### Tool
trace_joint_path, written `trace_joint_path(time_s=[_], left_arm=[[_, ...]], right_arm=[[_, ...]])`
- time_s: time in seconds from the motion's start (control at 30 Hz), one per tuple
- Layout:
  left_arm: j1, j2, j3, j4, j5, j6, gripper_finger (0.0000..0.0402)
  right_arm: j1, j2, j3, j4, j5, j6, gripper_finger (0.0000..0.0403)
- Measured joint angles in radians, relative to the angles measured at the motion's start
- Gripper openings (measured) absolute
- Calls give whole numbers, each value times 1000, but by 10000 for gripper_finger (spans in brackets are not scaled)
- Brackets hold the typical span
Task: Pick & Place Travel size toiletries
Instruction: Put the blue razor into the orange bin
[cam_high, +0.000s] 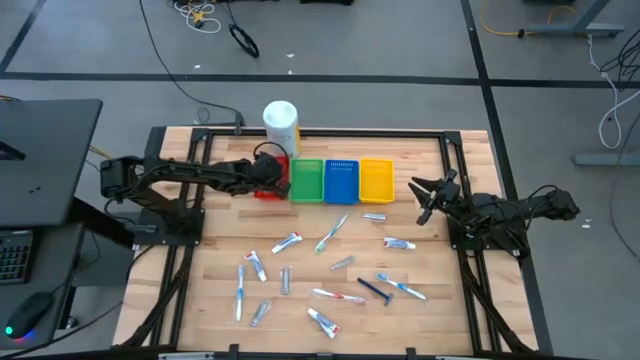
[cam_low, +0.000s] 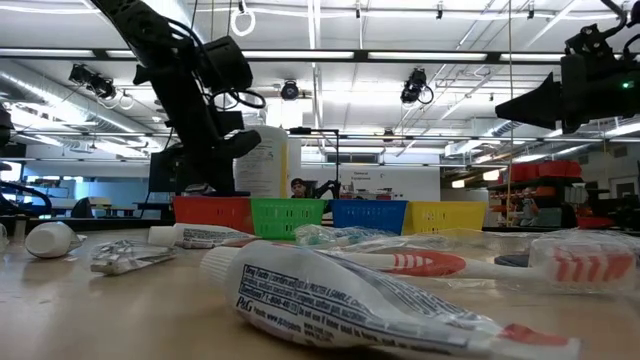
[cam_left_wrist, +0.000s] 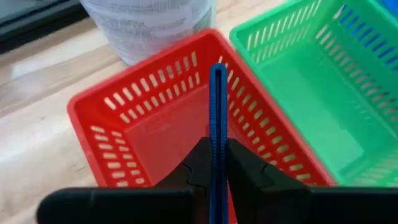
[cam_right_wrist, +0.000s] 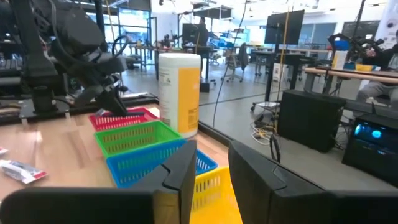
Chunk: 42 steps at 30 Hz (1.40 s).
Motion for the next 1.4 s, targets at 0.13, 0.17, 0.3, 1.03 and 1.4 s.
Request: trace_joint_path(time_s=[0.13,0.17,0.3,1.03,1.4], left_arm=[[0,0,0,-2,0,-1,34],[0,0,0,-2,-1,0,34],[2,0,0,-3,4,0,36],[2,0,-10,22,-5,-8,35],[27,0,-125,148,28,-17,34]], right_arm=[[0,1,0,0,0,0,102],[0,1,0,1,0,0,102],[0,1,0,1,0,0,102],[0,1,0,2,49,-8,102],[0,1,0,29,71,-34,102]])
